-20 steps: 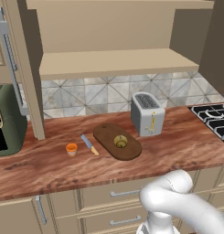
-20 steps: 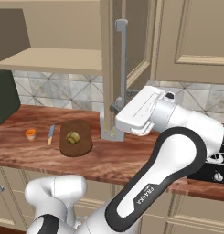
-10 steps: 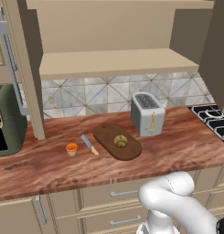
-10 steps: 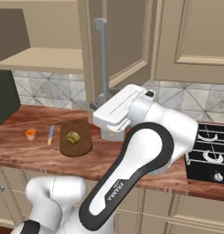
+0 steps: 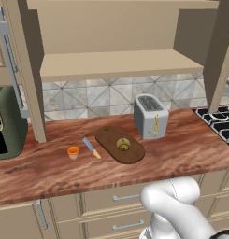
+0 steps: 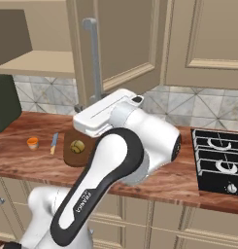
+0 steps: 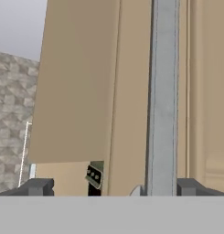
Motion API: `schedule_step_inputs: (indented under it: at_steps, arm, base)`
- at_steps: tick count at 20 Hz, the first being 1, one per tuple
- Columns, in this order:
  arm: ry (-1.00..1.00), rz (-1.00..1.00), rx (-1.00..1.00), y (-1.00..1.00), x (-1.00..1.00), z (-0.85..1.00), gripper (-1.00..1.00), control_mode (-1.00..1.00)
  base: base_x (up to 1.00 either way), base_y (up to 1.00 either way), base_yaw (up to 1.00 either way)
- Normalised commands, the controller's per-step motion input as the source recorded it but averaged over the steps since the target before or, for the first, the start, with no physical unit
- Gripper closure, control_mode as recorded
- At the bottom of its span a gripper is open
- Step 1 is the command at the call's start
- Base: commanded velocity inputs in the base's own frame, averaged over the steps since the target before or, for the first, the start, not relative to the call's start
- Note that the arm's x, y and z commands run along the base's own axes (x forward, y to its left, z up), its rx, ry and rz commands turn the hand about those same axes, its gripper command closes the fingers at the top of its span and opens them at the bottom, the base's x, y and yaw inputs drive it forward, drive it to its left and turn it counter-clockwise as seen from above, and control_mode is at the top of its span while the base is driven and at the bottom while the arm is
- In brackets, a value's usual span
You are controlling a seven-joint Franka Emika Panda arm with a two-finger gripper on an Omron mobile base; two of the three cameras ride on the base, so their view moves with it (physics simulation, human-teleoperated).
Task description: Pick the bread, place it on the cutting board, pick the jam, place it on the counter, and close the cabinet.
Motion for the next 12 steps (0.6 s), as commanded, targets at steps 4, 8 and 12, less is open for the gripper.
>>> schedule_step_inputs:
  at_steps: [4, 8, 12]
  arm:
    - [0.0, -0.08, 0.0, 0.44, 0.0, 0.0, -1.0, -1.0]
    - [0.0, -0.1, 0.0, 0.44, 0.03, 0.0, -1.0, -1.0]
    - [0.0, -0.1, 0.0, 0.33, 0.15, 0.0, -1.0, -1.0]
  base:
    - [0.0, 0.0, 0.0]
    - [0.0, 0.0, 0.0]
    - [0.0, 0.0, 0.0]
